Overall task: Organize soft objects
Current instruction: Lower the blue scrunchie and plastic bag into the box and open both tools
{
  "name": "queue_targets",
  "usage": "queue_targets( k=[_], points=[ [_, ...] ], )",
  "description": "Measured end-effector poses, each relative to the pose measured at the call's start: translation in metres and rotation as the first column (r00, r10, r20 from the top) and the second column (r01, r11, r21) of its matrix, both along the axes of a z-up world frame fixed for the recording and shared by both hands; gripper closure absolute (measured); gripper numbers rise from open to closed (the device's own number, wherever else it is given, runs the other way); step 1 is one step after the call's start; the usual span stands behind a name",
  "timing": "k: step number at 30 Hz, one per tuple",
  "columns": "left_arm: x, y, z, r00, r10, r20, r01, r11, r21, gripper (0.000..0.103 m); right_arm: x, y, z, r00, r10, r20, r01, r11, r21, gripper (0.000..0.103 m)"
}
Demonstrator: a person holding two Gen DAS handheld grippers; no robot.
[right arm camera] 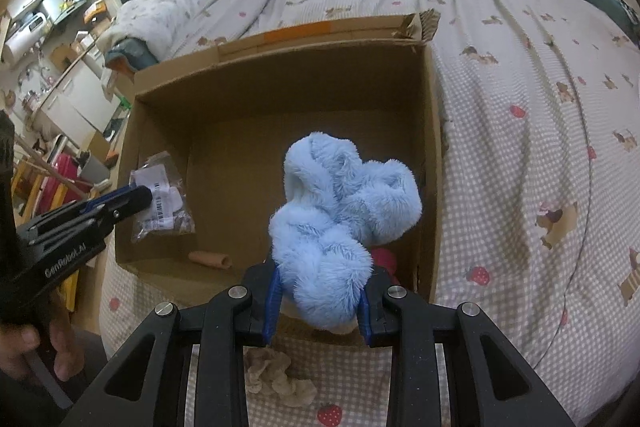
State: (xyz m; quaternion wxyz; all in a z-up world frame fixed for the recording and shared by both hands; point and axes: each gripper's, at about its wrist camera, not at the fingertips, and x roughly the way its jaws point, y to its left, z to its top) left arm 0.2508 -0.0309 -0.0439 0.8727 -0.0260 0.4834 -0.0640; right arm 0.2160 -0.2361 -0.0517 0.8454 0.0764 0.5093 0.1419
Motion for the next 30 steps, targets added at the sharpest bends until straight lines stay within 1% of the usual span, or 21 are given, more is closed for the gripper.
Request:
queue_targets(
  k=[2,6,13,15,18,21,23,24,25,26,27,28,29,30],
  points=[
    [-0.001,0.003,-0.002,1.0,-0.003,-0.019,0.002,0.999,-0.038,0.091,0.0,0.001,-0.002,1.0,0.004,-0.008,-0.004,1.0,0.001,0.071],
    [-0.002,0.001,-0.003,1.0,-0.004,-0.017,0.004,1.0,-0.009,0.091,0.002,0.001,-0.005,1.0,0.003,-0.024,-0.003,1.0,0.007,0.071],
    [-0.002,0.001,-0.006,1.0,0.0,-0.028,0.0,1.0,0.003,0.091,0.002,0.004,-0.007,0.999,0.005,-0.034,-0.005,1.0,-0.015,0.07],
    [-0.002,0.0,-0.007,0.999,-0.005,-0.035,0.005,1.0,0.003,0.09,0.002,0.003,-0.007,0.999,0.003,-0.035,-0.003,1.0,-0.017,0.07],
    [-0.003,-0.003,-0.009,0.998,-0.038,-0.047,0.037,0.999,-0.028,0.089,0.002,0.003,-0.007,0.999,-0.002,-0.033,0.001,1.0,-0.014,0.07],
    [-0.005,-0.007,-0.006,0.998,-0.047,-0.034,0.047,0.999,0.0,0.089,0.003,0.002,-0.005,1.0,-0.007,-0.019,0.007,1.0,-0.006,0.069],
    [-0.005,-0.007,-0.005,0.998,-0.051,-0.033,0.051,0.999,-0.001,0.084,0.002,0.001,-0.003,1.0,-0.012,-0.009,0.012,1.0,0.007,0.069],
    [-0.005,-0.007,-0.005,0.998,-0.05,-0.032,0.05,0.999,-0.004,0.082,0.002,0.0,-0.002,1.0,-0.015,-0.004,0.015,1.0,0.012,0.061],
    [-0.005,-0.006,-0.004,0.998,-0.047,-0.028,0.047,0.999,-0.003,0.078,0.002,-0.001,-0.001,1.0,-0.02,0.003,0.02,1.0,0.017,0.045],
    [-0.006,-0.005,-0.003,0.999,-0.044,-0.025,0.044,0.999,0.0,0.07,0.002,-0.004,0.002,0.999,-0.031,0.014,0.031,0.999,0.022,0.036],
    [-0.006,-0.005,-0.002,0.999,-0.041,-0.021,0.041,0.999,0.002,0.064,0.002,-0.007,0.004,0.999,-0.045,0.026,0.045,0.998,0.033,0.024],
    [-0.006,-0.004,0.0,0.999,-0.034,-0.015,0.034,0.999,0.0,0.048,0.001,-0.01,0.008,0.997,-0.06,0.044,0.058,0.997,0.05,0.024],
    [-0.006,-0.002,0.001,1.0,-0.025,-0.004,0.025,1.0,-0.003,0.034,0.0,-0.013,0.012,0.995,-0.07,0.065,0.066,0.996,0.065,0.023],
    [-0.006,0.0,0.003,1.0,-0.013,0.01,0.013,1.0,-0.006,0.032,0.0,-0.014,0.015,0.994,-0.077,0.079,0.072,0.995,0.067,0.022]
  ],
)
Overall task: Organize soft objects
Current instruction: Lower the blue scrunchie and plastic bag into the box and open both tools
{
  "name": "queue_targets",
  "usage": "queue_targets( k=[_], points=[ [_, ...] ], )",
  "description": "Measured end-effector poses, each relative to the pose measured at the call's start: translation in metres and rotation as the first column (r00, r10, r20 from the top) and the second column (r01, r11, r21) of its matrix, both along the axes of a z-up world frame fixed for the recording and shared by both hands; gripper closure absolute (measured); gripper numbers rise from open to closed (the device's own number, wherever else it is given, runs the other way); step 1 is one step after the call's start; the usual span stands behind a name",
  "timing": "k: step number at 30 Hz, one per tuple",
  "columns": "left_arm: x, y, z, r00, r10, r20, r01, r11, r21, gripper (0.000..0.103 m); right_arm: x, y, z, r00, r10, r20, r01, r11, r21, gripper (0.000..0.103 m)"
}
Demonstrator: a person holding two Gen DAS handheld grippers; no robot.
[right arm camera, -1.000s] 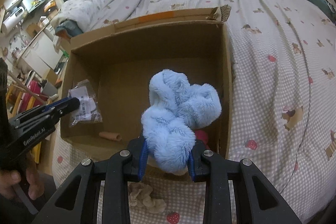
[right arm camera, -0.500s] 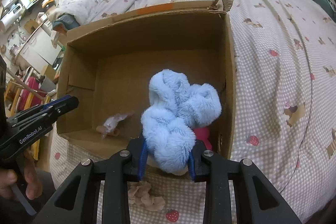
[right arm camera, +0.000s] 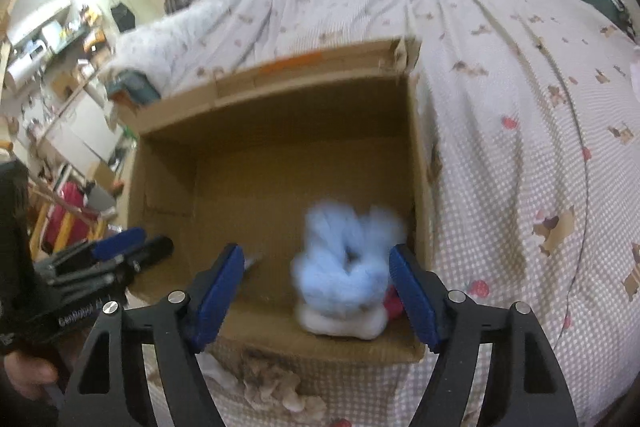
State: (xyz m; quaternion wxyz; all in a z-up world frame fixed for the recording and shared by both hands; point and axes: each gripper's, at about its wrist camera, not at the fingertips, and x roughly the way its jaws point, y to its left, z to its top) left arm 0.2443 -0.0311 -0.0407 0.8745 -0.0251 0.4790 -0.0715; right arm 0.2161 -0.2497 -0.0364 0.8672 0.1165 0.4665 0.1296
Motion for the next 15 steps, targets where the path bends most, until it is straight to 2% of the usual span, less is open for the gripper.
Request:
queue_targets(
  k=[5,15],
  points=[
    [0.001,0.003,0.002,1.0,0.009,0.0,-0.009,1.0,-0.023,0.031,0.0,-0.004,0.002,1.0,-0.021,0.003,0.021,1.0,0.013,0.019],
    [-0.004,0.012,0.006,0.999,0.044,0.001,-0.044,0.999,-0.012,0.031,-0.001,-0.006,0.001,1.0,-0.022,-0.017,0.022,0.999,0.027,0.019]
  ],
)
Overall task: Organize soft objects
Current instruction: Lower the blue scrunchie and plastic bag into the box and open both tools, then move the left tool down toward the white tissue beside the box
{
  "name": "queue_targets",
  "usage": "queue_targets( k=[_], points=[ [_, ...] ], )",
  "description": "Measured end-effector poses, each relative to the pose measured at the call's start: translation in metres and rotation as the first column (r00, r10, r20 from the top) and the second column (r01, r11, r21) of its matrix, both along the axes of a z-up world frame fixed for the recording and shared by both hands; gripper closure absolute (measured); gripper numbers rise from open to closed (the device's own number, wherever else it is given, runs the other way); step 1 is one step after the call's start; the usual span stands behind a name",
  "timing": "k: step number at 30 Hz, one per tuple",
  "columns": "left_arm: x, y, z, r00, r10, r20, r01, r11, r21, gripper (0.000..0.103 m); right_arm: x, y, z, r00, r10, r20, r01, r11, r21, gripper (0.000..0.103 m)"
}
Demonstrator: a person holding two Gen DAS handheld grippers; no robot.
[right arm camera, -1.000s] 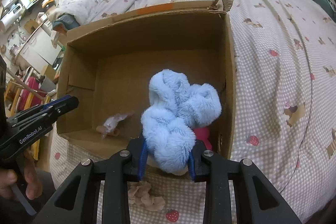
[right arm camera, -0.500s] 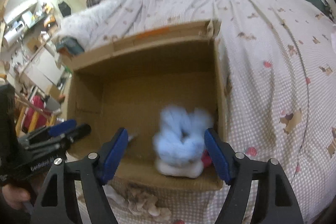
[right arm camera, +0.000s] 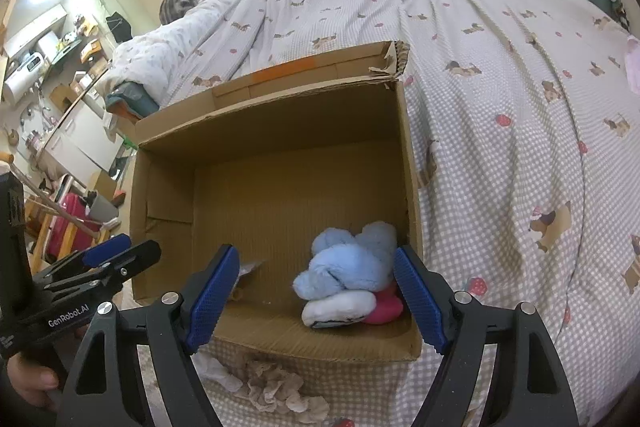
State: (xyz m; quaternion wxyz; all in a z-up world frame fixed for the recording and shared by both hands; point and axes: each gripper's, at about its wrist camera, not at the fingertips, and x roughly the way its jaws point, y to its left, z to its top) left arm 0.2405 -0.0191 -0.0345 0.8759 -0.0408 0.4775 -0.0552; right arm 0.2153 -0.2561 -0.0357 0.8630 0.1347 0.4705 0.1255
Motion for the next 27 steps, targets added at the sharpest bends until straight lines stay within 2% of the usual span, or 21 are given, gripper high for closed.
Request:
queue_targets(
  k=[12,21,27],
  points=[
    [-0.028,0.029,0.01,0.996,0.094,-0.008,-0.094,0.995,-0.035,0.031,-0.018,-0.006,0.005,1.0,-0.013,-0.001,0.013,1.0,0.01,0.019],
    [-0.056,0.028,0.009,0.996,0.09,-0.011,-0.09,0.996,0.002,0.031,-0.039,-0.009,0.011,1.0,-0.003,0.008,0.003,1.0,-0.005,0.019],
    [-0.068,0.03,0.006,0.995,0.101,-0.013,-0.1,0.994,0.031,0.031,-0.055,-0.008,0.006,1.0,-0.003,-0.015,0.004,1.0,0.021,0.019]
  ],
)
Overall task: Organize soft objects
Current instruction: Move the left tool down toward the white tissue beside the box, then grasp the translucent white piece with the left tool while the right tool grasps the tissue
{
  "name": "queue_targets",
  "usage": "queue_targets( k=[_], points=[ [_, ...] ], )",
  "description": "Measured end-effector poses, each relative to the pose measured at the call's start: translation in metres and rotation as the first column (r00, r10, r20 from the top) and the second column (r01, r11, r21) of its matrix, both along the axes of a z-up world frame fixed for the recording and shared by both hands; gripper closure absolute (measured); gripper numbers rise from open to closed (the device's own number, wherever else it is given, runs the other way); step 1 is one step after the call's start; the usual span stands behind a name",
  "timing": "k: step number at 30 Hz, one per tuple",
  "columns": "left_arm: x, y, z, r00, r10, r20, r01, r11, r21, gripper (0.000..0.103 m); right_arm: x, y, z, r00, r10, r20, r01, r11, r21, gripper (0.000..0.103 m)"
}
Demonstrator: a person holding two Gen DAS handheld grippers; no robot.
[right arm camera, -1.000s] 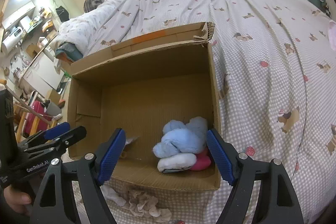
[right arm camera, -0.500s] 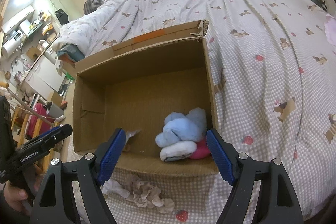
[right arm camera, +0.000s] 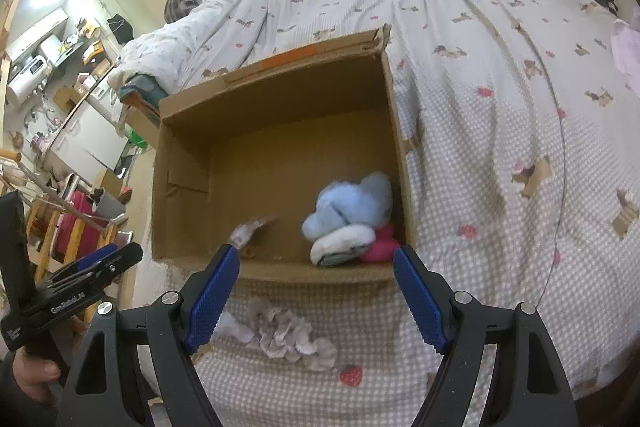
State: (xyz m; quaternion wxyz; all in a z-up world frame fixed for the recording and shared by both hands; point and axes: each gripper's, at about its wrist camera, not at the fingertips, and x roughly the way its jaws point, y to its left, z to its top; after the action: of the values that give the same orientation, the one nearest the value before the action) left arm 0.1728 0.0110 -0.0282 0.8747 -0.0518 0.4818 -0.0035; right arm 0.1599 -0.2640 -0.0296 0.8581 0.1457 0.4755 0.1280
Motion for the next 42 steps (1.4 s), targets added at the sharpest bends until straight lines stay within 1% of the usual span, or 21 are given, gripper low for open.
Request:
queue_targets(
  k=[5,6,7,9,12,14,15,16,19,21,23,24,25,26,27,29,31,35,37,40,42],
  points=[
    [-0.005,0.002,-0.007,0.999,-0.002,-0.037,0.001,1.0,-0.013,0.031,-0.008,0.006,-0.007,0.999,0.002,-0.035,-0.001,1.0,0.031,0.019],
    [-0.006,0.003,-0.011,0.998,-0.012,-0.059,0.01,1.0,-0.018,0.031,-0.01,0.007,-0.008,0.999,0.002,-0.042,0.0,0.999,0.033,0.019],
    [-0.006,0.002,-0.016,0.995,-0.033,-0.097,0.031,0.999,-0.02,0.031,-0.011,0.008,-0.01,0.999,0.001,-0.053,0.001,1.0,0.03,0.019],
    [-0.006,0.0,-0.029,0.986,-0.052,-0.161,0.05,0.999,-0.014,0.031,-0.013,0.01,-0.014,0.997,-0.005,-0.073,0.006,1.0,0.009,0.019],
    [-0.005,-0.001,-0.053,0.964,-0.063,-0.257,0.064,0.998,-0.005,0.031,-0.014,0.009,-0.017,0.996,-0.008,-0.086,0.008,1.0,0.004,0.019],
    [-0.005,-0.002,-0.073,0.937,-0.081,-0.341,0.094,0.995,0.022,0.032,-0.015,0.008,-0.018,0.996,-0.012,-0.087,0.012,1.0,-0.007,0.019],
    [-0.006,-0.002,-0.078,0.929,-0.084,-0.361,0.1,0.995,0.026,0.032,-0.015,0.006,-0.018,0.996,-0.014,-0.09,0.013,1.0,-0.008,0.019],
    [-0.008,-0.001,-0.086,0.915,-0.09,-0.393,0.107,0.994,0.023,0.032,-0.016,0.005,-0.018,0.996,-0.015,-0.093,0.015,1.0,-0.01,0.019],
    [-0.011,0.004,-0.099,0.897,-0.093,-0.433,0.108,0.994,0.012,0.033,-0.017,-0.002,-0.02,0.995,-0.022,-0.102,0.02,1.0,-0.02,0.019],
    [-0.013,0.008,-0.107,0.887,-0.087,-0.454,0.102,0.995,0.008,0.039,-0.017,-0.006,-0.023,0.993,-0.027,-0.113,0.025,1.0,-0.018,0.019],
    [-0.014,0.013,-0.117,0.87,-0.092,-0.484,0.087,0.996,-0.034,0.06,-0.017,-0.01,-0.026,0.992,-0.03,-0.126,0.028,0.999,-0.016,0.019],
    [-0.015,0.015,-0.121,0.861,-0.101,-0.499,0.081,0.995,-0.061,0.065,-0.018,-0.011,-0.027,0.991,-0.03,-0.131,0.029,0.999,-0.016,0.019],
    [-0.015,0.016,-0.127,0.849,-0.118,-0.515,0.075,0.992,-0.104,0.074,-0.019,-0.012,-0.028,0.99,-0.031,-0.137,0.029,0.999,-0.018,0.019],
    [-0.016,0.017,-0.129,0.844,-0.122,-0.523,0.07,0.991,-0.118,0.08,-0.018,-0.013,-0.029,0.99,-0.032,-0.141,0.03,0.999,-0.02,0.019],
    [-0.016,0.018,-0.131,0.843,-0.119,-0.525,0.065,0.991,-0.121,0.081,-0.019,-0.013,-0.03,0.989,-0.033,-0.143,0.031,0.999,-0.019,0.019],
    [-0.016,0.02,-0.129,0.845,-0.121,-0.521,0.058,0.989,-0.136,0.094,-0.018,-0.015,-0.03,0.989,-0.038,-0.146,0.036,0.999,-0.012,0.019],
    [-0.018,0.02,-0.122,0.854,-0.129,-0.504,0.065,0.988,-0.141,0.097,-0.018,-0.017,-0.029,0.988,-0.043,-0.146,0.043,0.999,-0.003,0.019],
    [-0.018,0.025,-0.11,0.865,-0.127,-0.485,0.078,0.99,-0.121,0.097,-0.018,-0.018,-0.029,0.988,-0.04,-0.148,0.041,0.999,0.004,0.019],
    [-0.02,0.031,-0.101,0.878,-0.114,-0.466,0.07,0.991,-0.111,0.097,-0.019,-0.02,-0.031,0.987,-0.035,-0.154,0.036,0.999,0.007,0.019],
    [-0.021,0.049,-0.087,0.896,-0.07,-0.438,0.024,0.994,-0.11,0.097,-0.019,-0.017,-0.033,0.986,-0.023,-0.164,0.026,1.0,0.013,0.019],
    [-0.022,0.062,-0.073,0.915,-0.02,-0.403,-0.024,0.994,-0.106,0.097,-0.019,-0.014,-0.035,0.984,-0.009,-0.176,0.015,0.999,0.032,0.019]
  ],
)
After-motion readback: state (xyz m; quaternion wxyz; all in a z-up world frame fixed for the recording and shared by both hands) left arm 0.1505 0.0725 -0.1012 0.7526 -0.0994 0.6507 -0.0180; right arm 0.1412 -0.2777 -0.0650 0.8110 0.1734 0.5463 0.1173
